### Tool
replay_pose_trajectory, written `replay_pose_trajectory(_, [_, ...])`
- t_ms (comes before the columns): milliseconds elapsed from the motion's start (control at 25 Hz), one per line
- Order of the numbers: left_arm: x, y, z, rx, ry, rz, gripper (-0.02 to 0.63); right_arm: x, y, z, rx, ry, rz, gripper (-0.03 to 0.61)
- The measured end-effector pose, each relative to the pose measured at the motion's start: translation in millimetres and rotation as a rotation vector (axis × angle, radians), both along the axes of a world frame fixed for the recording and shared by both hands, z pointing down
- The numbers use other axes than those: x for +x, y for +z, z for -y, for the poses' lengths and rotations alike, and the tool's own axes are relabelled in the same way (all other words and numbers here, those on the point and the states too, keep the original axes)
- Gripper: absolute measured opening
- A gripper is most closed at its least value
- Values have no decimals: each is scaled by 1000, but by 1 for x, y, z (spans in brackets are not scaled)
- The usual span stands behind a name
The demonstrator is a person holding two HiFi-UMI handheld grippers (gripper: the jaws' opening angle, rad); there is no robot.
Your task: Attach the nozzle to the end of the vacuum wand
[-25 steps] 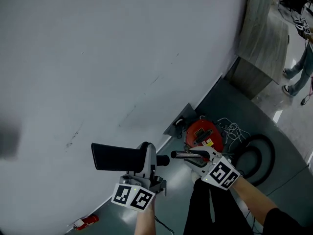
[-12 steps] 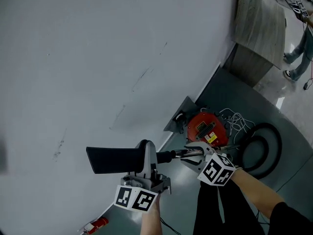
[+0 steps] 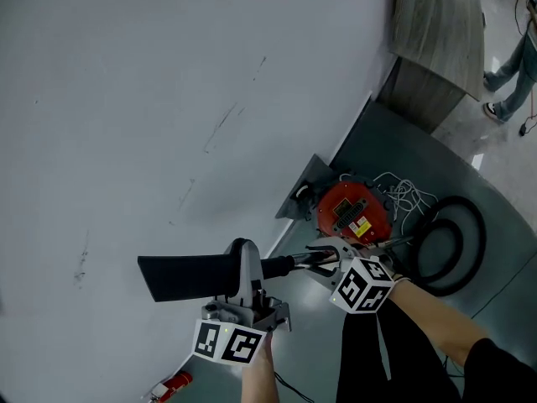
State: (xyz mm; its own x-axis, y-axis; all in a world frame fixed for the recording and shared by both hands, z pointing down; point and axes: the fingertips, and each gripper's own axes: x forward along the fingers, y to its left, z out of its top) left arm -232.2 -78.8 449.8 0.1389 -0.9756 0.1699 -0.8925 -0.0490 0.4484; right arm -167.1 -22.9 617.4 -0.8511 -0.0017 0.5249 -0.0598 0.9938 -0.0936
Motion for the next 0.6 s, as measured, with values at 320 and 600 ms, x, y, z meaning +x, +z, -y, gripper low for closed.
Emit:
replay_pose_trajectory(320, [0, 6, 3, -13, 6, -7, 60, -1, 0, -1, 44, -18, 2, 152])
replay_pose_trajectory(600, [3, 16, 7, -22, 9, -45, 60, -1, -1, -1, 44, -18, 7, 152])
